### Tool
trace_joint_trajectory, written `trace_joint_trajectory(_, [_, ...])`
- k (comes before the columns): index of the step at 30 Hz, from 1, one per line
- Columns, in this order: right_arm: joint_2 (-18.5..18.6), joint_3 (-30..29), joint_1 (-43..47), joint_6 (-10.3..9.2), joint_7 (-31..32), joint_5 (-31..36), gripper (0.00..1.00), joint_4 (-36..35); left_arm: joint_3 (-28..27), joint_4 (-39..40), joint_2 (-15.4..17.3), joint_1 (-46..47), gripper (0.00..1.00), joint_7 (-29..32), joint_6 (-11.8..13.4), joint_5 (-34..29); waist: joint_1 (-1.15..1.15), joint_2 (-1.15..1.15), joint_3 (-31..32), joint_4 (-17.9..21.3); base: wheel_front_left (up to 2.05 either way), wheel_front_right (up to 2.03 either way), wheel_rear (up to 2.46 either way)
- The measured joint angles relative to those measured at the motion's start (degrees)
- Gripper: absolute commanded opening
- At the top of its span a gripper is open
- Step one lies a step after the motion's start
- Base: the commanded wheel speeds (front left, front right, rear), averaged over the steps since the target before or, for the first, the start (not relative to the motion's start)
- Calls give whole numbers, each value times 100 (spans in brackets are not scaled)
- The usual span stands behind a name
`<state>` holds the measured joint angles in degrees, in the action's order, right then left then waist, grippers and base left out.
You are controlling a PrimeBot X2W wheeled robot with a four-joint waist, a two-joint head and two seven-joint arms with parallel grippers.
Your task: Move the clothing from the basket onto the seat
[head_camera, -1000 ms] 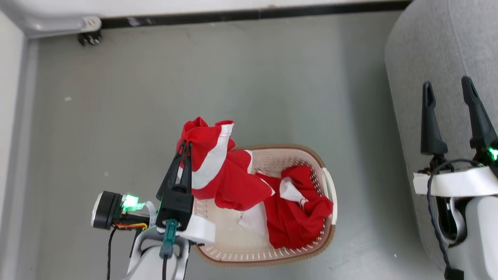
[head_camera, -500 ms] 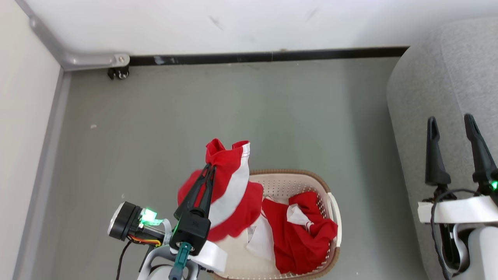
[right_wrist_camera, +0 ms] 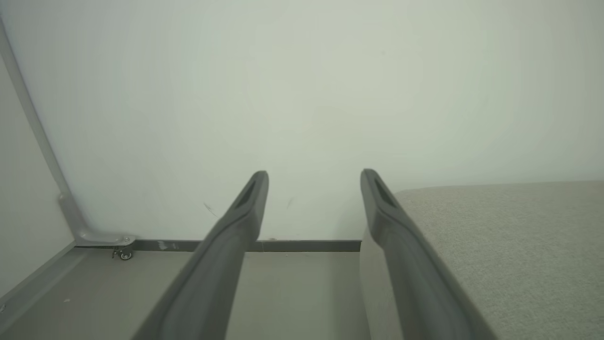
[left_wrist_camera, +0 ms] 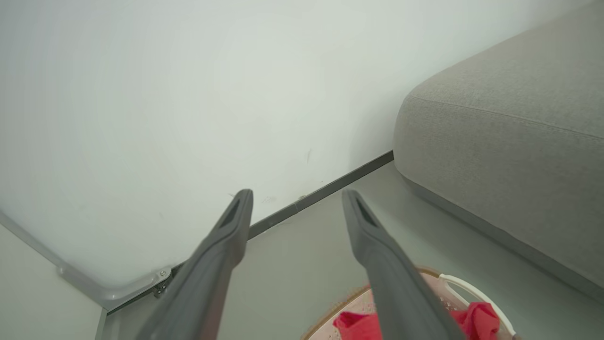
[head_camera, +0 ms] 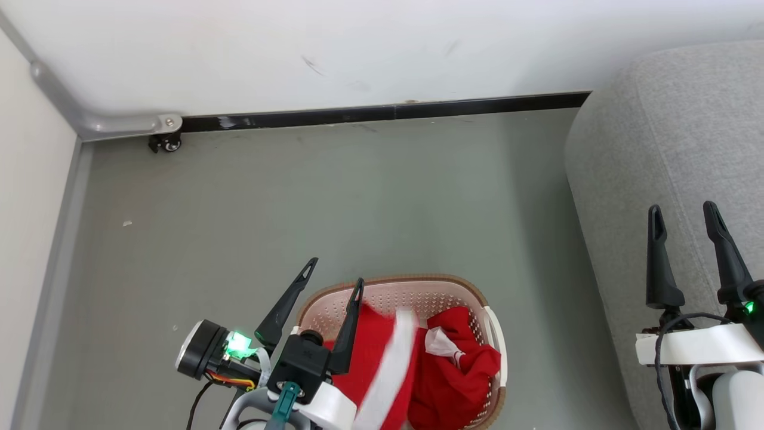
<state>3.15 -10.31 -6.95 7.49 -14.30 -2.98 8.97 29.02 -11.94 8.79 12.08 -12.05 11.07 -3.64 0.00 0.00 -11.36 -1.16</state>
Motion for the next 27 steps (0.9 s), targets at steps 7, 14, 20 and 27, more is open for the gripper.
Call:
trace_joint_trajectory(7, [-13, 23, 13, 0, 0, 0, 100, -110, -85, 129, -26, 1, 100, 40, 5, 59, 0, 0, -34, 99, 0, 0, 0])
trace_joint_trajectory(14, [-18, -45, 35, 0, 0, 9, 100, -136, -304, 393, -74, 0, 100, -36, 114, 269, 0, 0, 3, 108, 0, 0, 0])
trace_joint_trajectory(20, [-22, -55, 105, -1, 0, 43, 100, -156, -461, 598, -77, -13, 100, -67, 204, 399, 0, 0, 83, 62, 0, 0, 0])
trace_joint_trajectory(27, [-25, -30, 118, 0, 1, 51, 100, -157, -738, 682, -23, -102, 100, -92, 272, 627, 0, 0, 213, 18, 0, 0, 0])
